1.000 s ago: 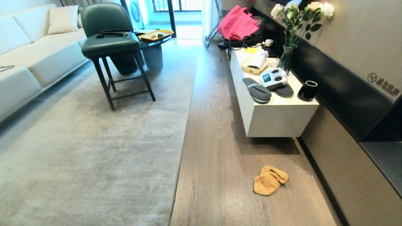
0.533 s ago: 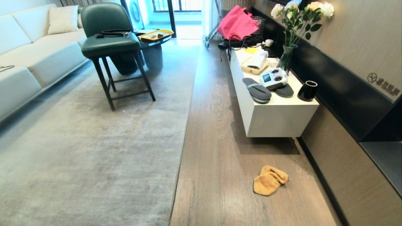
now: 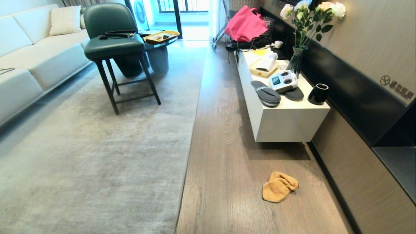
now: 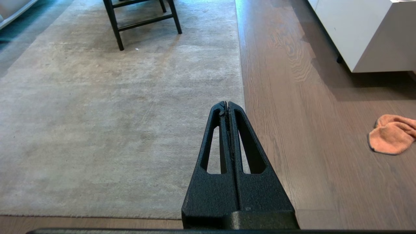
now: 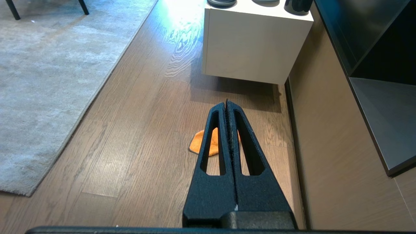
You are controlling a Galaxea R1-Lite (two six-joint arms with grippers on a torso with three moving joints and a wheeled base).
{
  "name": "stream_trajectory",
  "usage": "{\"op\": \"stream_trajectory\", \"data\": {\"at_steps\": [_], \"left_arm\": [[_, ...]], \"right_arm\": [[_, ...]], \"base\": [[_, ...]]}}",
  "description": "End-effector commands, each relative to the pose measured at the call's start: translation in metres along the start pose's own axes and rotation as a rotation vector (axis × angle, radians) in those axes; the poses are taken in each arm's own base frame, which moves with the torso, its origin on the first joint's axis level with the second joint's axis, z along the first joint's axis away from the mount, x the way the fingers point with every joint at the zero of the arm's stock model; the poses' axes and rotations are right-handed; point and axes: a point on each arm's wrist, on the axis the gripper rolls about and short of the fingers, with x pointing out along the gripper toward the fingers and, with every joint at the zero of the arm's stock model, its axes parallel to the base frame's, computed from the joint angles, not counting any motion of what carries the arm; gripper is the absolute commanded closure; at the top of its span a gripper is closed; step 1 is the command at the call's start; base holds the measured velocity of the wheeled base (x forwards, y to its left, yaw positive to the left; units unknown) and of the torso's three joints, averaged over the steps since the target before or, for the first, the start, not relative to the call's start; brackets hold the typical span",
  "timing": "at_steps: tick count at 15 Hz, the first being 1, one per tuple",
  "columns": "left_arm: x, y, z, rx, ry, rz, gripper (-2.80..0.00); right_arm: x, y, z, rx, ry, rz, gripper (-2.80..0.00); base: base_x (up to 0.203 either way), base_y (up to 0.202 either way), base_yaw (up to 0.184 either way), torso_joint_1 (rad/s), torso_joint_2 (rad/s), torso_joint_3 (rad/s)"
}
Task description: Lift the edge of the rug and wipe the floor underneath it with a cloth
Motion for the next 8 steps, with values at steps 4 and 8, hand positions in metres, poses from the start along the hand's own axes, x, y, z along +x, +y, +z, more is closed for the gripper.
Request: {"op": "stream_trajectory", "data": {"at_steps": [4, 8], "left_arm": [[0.0, 0.0, -0.0002, 0.0, 0.002, 0.0, 0.0], [-0.0001, 0.0, 0.0002, 0.0, -0.001, 0.0, 0.0]], "right_arm": [[0.0001, 0.0, 0.0, -0.002, 0.002, 0.0, 0.0], [0.0001, 0.0, 0.0, -0.004, 0.001, 0.002, 0.0]], "base": [[0.0, 0.0, 0.0, -0.003, -0.01, -0.03], [0.0, 0.0, 0.0, -0.032, -0.31, -0.361]]}}
